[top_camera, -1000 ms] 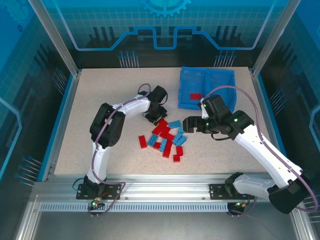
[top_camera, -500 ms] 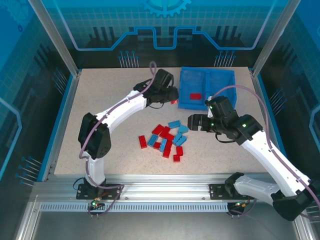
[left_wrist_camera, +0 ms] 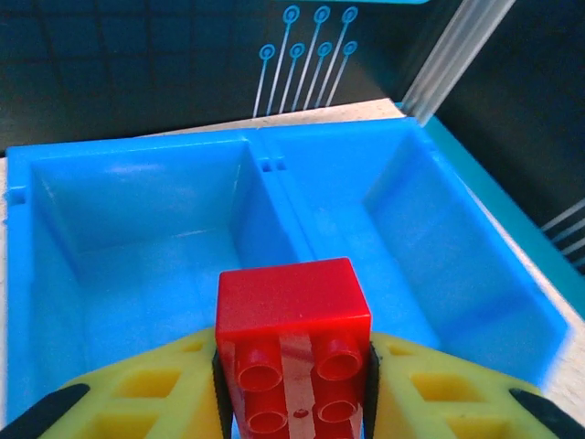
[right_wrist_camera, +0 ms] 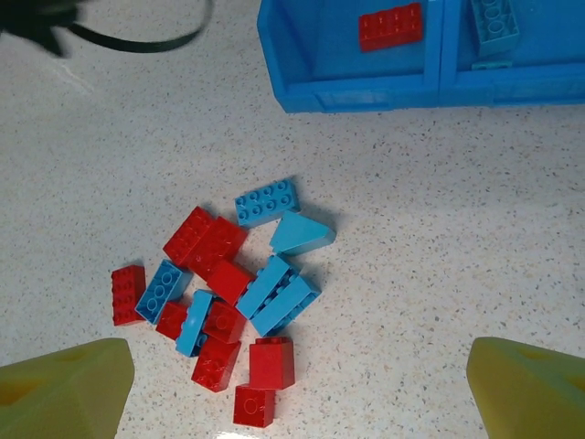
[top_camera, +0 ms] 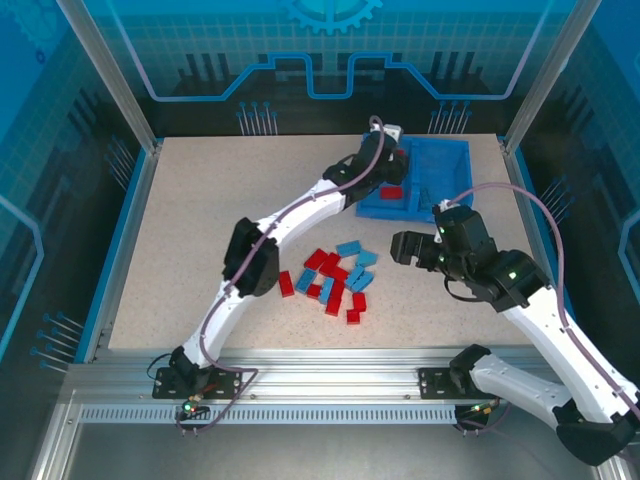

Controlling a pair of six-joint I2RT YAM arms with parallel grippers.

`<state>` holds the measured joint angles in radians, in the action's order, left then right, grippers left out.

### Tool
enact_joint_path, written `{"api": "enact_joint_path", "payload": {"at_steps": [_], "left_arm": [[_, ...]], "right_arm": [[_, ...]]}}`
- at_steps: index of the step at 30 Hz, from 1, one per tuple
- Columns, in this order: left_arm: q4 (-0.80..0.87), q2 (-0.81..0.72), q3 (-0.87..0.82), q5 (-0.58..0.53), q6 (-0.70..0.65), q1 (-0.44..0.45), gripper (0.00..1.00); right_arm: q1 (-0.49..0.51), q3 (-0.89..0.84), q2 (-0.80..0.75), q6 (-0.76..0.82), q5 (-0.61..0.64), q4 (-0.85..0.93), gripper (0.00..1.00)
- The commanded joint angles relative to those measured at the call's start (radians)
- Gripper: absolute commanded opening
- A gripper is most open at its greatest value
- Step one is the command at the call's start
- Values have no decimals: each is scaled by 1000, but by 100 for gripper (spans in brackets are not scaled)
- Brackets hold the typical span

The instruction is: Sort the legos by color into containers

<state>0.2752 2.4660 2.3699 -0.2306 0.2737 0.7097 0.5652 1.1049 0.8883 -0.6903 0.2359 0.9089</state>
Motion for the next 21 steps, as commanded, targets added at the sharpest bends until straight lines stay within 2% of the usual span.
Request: {"api": "enact_joint_path", "payload": {"at_steps": [1, 9, 13, 16, 21], "left_arm": [[65, 94, 160, -59, -51, -7, 46], [51, 99, 182, -55, -3, -7, 70], [53, -6, 110, -41, 16, -6, 71], [2, -159, -39, -27, 16, -6, 71], [-174, -521, -446, 7, -22, -6, 71]], "right_arm": [[16, -18, -34, -23, 32, 36, 95], [16, -29, -72, -30, 47, 59, 96], [16, -28, -70, -25, 56, 57, 96], [15, -30, -59, -22, 60, 49, 96], [15, -18, -15, 12, 49, 16, 97]]}}
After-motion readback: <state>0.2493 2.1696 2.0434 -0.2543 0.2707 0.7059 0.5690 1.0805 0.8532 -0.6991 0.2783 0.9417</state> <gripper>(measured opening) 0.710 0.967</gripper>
